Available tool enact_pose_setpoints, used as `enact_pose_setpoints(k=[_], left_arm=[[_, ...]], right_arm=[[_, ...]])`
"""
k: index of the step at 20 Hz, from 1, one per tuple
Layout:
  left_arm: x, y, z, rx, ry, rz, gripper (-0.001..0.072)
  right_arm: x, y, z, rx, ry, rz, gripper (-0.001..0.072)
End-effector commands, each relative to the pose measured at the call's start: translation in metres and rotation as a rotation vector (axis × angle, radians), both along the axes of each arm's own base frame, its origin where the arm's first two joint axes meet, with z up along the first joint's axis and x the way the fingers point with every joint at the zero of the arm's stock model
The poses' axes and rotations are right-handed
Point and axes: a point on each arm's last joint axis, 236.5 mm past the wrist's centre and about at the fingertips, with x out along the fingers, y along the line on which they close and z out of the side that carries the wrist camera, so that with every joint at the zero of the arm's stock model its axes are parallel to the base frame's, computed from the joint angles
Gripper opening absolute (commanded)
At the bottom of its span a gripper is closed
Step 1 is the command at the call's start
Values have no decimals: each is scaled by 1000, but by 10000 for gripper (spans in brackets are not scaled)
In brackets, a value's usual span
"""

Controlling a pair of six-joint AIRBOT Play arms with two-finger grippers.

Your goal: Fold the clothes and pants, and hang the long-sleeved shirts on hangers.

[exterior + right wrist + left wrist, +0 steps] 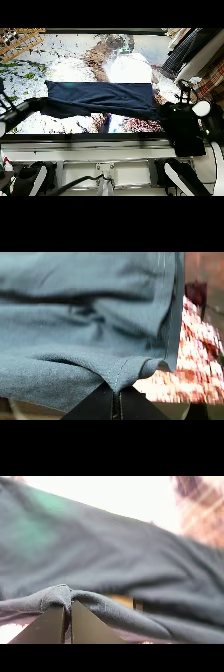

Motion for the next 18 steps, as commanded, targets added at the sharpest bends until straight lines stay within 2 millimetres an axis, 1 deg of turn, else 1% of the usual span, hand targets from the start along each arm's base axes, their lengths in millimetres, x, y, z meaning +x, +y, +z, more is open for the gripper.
enact_pose_setpoints(k=[1, 3, 6, 8, 10, 11, 13, 14, 15, 16, 17, 18], left_arm=[[50, 9, -22, -46, -39, 51, 13], [69, 3, -35, 1, -28, -6, 12], [102, -2, -39, 96, -52, -69, 12], [124, -8, -42, 138, -56, -118, 12], [144, -10, -52, 146, -41, -134, 13], [151, -11, -60, 143, -24, -137, 12], [157, -12, -80, 138, 14, -143, 13], [159, -11, -90, 136, 33, -142, 14], [158, -11, -97, 133, 49, -143, 35], [157, -13, -101, 129, 62, -149, 225], [156, -13, -102, 125, 67, -154, 509], [154, -14, -99, 115, 68, -155, 616]], right_arm=[[44, 0, -20, 22, 27, -8, 32], [78, -4, -18, 13, 3, 0, 31], [126, -8, -14, 6, -27, 7, 32], [153, -10, -18, 7, -30, 7, 32], [174, -12, -26, 10, -23, 10, 32], [180, -11, -32, 14, -11, 12, 32], [187, -9, -46, 31, 20, 13, 35], [190, -7, -53, 42, 29, 8, 126], [191, -5, -58, 56, 35, 2, 344], [191, -4, -59, 61, 40, 0, 510], [190, -4, -58, 62, 42, 0, 527], [188, -5, -55, 57, 44, 3, 525]])
